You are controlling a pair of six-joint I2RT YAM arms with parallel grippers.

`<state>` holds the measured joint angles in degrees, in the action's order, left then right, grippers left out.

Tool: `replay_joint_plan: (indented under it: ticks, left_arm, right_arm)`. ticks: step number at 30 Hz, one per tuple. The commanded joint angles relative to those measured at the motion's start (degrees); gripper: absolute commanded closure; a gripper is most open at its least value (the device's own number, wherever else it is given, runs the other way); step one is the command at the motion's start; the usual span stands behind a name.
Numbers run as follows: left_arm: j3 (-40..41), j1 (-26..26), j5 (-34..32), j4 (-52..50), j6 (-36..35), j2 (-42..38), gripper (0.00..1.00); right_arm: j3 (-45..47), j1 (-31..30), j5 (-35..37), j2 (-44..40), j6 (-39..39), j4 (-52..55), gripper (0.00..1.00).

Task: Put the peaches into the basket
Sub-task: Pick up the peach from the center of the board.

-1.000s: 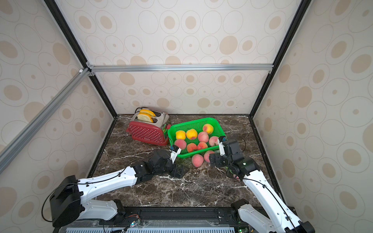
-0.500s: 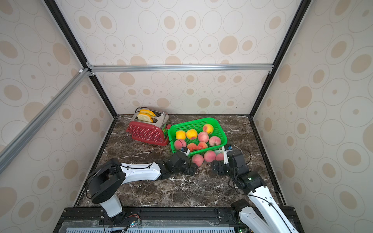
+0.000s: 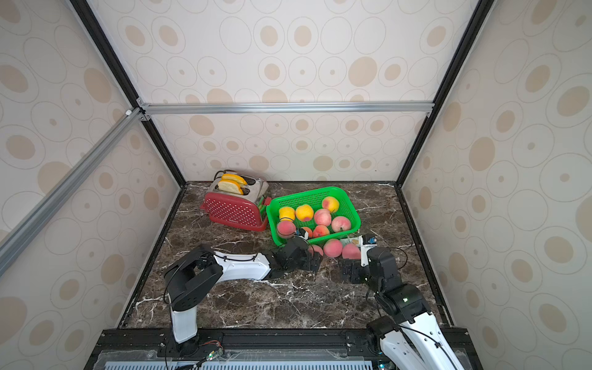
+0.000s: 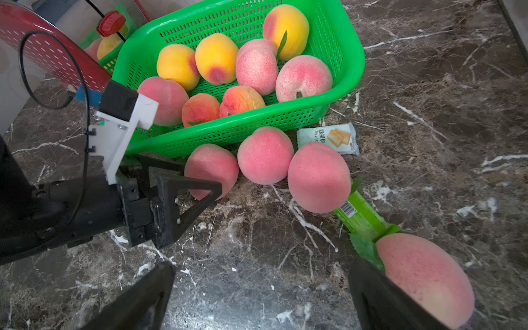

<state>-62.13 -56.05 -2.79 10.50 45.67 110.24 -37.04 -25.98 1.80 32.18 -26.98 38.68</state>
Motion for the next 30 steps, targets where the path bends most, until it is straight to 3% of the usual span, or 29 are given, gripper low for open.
replay_joint_plan:
  ticks: [1, 19, 24, 30]
  left_arm:
    - [-1.9, -0.3, -2.2, 0.8, 0.9, 0.9, 0.01]
    - [-1.9, 0.3, 1.8, 4.9, -0.4, 2.6, 0.29]
    - [-1.6, 0.3, 1.2, 3.9, -0.7, 1.4, 0.29]
    - [-1.2, 0.2, 1.4, 3.5, -0.8, 0.4, 0.30]
  right_arm:
    - [1.1, -0.1, 0.1, -1.5, 0.1, 1.4, 0.00]
    - [2.1, -0.2, -4.8, -1.7, -1.2, 1.8, 0.02]
    - [1.5, -0.4, -10.8, -1.0, -0.9, 2.0, 0.01]
    - [2.3, -0.6, -15.6, -8.1, -2.9, 4.4, 0.01]
